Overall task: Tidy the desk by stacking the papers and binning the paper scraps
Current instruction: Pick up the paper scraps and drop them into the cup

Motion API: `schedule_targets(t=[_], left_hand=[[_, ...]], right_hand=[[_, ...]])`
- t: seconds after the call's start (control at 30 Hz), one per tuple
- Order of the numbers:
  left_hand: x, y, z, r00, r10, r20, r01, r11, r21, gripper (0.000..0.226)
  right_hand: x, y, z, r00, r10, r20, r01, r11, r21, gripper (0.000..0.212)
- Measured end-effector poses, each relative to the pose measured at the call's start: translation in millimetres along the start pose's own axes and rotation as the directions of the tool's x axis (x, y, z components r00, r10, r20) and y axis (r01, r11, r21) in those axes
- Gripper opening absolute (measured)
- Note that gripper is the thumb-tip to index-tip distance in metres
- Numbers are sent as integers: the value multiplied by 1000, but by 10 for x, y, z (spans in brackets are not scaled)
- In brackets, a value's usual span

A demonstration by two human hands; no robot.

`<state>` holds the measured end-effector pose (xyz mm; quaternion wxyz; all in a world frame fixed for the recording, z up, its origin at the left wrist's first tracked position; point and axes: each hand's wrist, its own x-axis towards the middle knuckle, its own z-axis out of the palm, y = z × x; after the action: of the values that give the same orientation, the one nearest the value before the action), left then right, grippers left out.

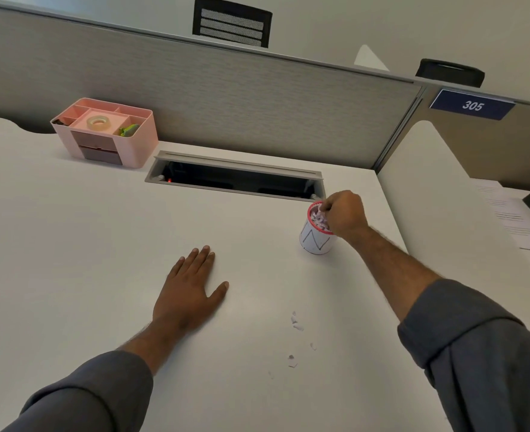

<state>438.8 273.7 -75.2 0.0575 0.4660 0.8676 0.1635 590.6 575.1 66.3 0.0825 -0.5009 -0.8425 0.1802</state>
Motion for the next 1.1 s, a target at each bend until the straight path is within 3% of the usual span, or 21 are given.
schedule_targets(t=[0.13, 0.27, 0.4, 0.6, 0.8, 0.87, 0.97, 1.1], left_hand=[[4, 8, -2, 1000, -3, -1, 3, 1000, 6, 78], [-4, 3, -10, 1000, 0, 2, 0, 1000, 17, 78], [-2, 4, -17, 1000, -1, 6, 1, 1000, 17, 78], [-2, 15, -24, 1000, -4, 7, 4, 1000, 11, 81], [6, 11, -17, 1000, -3, 11, 2, 1000, 17, 79], [7, 7, -13, 1000, -2, 11, 2, 1000, 20, 79], [9, 4, -10, 1000, -2, 14, 2, 1000, 20, 79], [10, 2, -15, 1000, 0, 17, -1, 999, 32, 79]], right_hand=[[-17, -10, 63, 993, 15, 113, 3, 987, -159, 48], [-14, -53, -44, 995, -51, 91, 64, 987, -147, 38], [-40, 2, -161, 998, -66, -11, 66, 998, 21, 25], [-224, 119, -333, 950, -45, -308, 143, 942, 304, 14], [-798, 329, -52, 923, -56, -380, 222, 885, 410, 14], [-1040, 399, 171, 941, -73, -329, 214, 884, 416, 18], [-1386, 484, 493, 977, -157, -142, 194, 931, 310, 24], [-1766, 497, 704, 929, -326, 175, 313, 945, 98, 31]])
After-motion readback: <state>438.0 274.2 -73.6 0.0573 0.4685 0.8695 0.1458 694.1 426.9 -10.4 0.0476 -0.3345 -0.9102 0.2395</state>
